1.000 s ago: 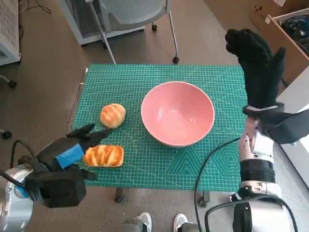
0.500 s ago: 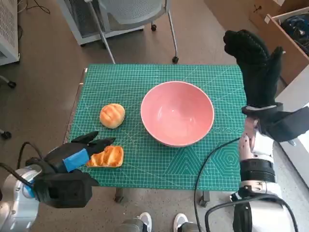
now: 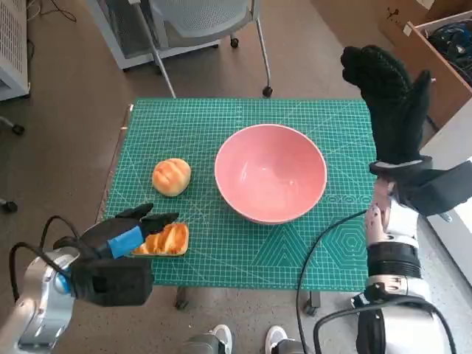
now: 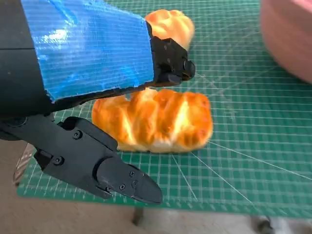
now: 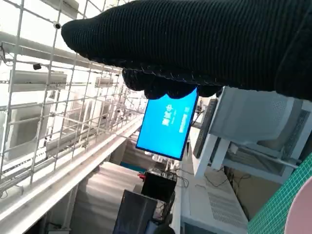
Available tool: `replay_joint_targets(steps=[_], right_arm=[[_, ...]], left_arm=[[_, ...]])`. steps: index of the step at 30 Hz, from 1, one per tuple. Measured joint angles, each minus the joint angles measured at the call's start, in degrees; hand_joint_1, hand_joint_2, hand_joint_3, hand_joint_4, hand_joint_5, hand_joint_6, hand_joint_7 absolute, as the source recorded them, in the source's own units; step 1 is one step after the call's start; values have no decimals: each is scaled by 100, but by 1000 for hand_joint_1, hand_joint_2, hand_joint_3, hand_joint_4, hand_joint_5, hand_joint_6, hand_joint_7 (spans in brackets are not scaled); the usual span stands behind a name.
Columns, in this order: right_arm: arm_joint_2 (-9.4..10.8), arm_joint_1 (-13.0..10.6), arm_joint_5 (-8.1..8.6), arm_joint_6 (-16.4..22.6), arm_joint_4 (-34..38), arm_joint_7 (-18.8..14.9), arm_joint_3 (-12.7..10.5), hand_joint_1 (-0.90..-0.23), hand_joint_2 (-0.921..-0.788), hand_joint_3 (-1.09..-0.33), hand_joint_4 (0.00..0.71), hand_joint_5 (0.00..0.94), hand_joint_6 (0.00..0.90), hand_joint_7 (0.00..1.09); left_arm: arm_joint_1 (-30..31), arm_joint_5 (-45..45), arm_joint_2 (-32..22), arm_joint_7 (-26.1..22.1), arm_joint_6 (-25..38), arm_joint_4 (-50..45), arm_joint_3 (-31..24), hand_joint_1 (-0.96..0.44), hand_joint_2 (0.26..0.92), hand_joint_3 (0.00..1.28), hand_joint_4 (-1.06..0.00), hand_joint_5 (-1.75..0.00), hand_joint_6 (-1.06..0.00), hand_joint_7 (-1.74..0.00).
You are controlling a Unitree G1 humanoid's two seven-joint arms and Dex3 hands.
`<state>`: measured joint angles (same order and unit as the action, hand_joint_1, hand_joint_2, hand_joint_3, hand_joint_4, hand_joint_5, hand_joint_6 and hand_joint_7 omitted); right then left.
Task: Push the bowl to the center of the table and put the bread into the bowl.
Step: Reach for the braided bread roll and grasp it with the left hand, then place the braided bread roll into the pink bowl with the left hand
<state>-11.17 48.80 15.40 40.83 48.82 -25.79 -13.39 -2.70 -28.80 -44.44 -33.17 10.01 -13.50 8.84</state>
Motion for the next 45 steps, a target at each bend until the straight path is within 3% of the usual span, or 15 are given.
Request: replay_joint_targets(steps=[9,17,24,29,32,34,38,45], right_arm=[[1,0,-3,-3,-2,-1,14,-657,-921,-765,179,0,145,301],[1,0,6,-22,-5,-10,11,-652,-921,-768,179,0,146,298],[4,0,13,-30,-3,-22,11,-654,-921,-768,185,3,147,298],[5,0,17,-30,10,-27,8,-654,-921,-768,187,4,148,297],[6,0,18,-30,24,-39,6,-655,-921,-768,187,4,148,296],[8,0,19,-29,29,-54,5,-655,-921,-768,188,3,148,296],[13,-1,19,-24,33,-67,0,-649,-921,-771,188,3,148,295],[13,-4,22,-10,47,-68,-16,-646,-921,-774,188,2,145,293]], left_arm=[[-112,-511,294,817,-383,644,279,-332,769,9,-167,-18,-374,-35],[-227,-724,526,1308,-526,1067,369,-207,805,11,-292,-26,-461,-30],[-373,-731,641,1451,-537,1275,383,-52,850,13,-493,-46,-598,-59],[-404,-779,644,1599,-620,1355,388,47,884,15,-747,-124,-795,-141],[-423,-804,625,1699,-762,1438,389,17,909,38,-726,-848,-697,-768],[-423,-829,589,1754,-895,1481,387,10,914,46,-718,-1026,-672,-918],[-377,-812,491,1778,-1112,1407,331,4,917,53,-717,-1157,-650,-1058],[-99,-452,368,1599,-1292,699,-53,3,920,45,-722,-1165,-652,-1099]])
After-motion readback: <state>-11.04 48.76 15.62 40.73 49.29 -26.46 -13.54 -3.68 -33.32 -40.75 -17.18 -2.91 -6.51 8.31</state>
